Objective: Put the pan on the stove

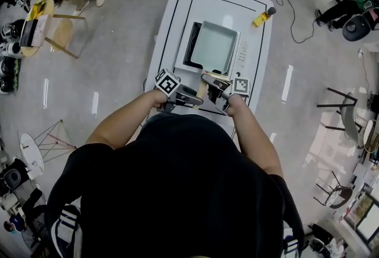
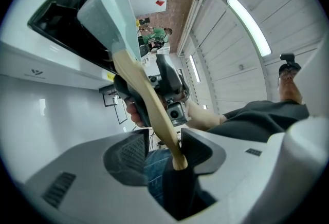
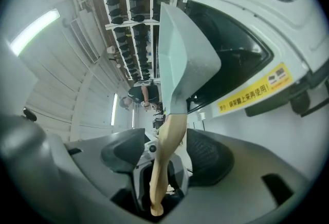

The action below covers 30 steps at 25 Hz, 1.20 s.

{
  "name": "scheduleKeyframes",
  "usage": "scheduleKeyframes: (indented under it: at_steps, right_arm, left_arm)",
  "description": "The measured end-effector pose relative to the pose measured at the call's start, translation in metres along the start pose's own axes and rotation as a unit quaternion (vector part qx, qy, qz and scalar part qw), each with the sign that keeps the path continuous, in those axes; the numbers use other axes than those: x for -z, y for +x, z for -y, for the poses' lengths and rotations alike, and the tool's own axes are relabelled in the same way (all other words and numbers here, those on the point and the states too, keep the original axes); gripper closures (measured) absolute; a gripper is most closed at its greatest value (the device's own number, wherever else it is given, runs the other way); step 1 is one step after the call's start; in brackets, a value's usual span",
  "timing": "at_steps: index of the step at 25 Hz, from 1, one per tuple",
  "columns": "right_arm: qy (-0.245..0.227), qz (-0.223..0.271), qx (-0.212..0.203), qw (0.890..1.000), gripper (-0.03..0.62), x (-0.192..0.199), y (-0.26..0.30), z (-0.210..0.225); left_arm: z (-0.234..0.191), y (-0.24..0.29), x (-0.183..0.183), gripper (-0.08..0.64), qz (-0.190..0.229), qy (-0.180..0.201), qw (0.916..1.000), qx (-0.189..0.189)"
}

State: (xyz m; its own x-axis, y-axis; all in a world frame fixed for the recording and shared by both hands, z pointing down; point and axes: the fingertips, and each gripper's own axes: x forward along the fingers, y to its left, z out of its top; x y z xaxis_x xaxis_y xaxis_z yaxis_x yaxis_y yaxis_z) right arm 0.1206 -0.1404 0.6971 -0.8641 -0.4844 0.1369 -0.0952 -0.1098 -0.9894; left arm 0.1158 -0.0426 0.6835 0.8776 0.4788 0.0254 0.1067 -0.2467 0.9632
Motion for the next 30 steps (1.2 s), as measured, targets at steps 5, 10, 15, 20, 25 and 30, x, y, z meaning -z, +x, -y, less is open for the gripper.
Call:
scheduleKeyframes:
  at_steps: [5,10,15,20,25,30]
  right_arm:
    - [0.001,0.021,0.003,1.000,0.344,0.000,-0.006,0.003]
    - [-0.003,0.038,0.013,0.999,0.341,0.003,-0.015,0.006]
    - [0.007,0.055,0.017,0.998,0.341,0.006,-0.026,0.008]
    - [-0.007,0.068,0.023,0.997,0.341,0.008,-0.037,0.005]
    - [-0.060,0.071,0.070,0.993,0.342,0.013,-0.051,0.010]
    - [-0.102,0.087,0.107,0.985,0.341,0.010,-0.068,0.013]
  left_arm:
    - [0.001,-0.004,0.000,0.350,0.005,-0.001,1.0000,0.000]
    - [-0.007,-0.010,0.000,0.336,0.007,0.006,0.9998,-0.017]
    - [0.001,-0.013,-0.010,0.321,0.027,0.009,0.9995,-0.012]
    - [0.000,-0.020,-0.018,0.310,0.037,0.022,0.9988,-0.023]
    - [-0.002,-0.034,-0.028,0.307,0.063,0.047,0.9952,-0.059]
    - [-0.001,-0.050,-0.037,0.307,0.096,0.073,0.9887,-0.089]
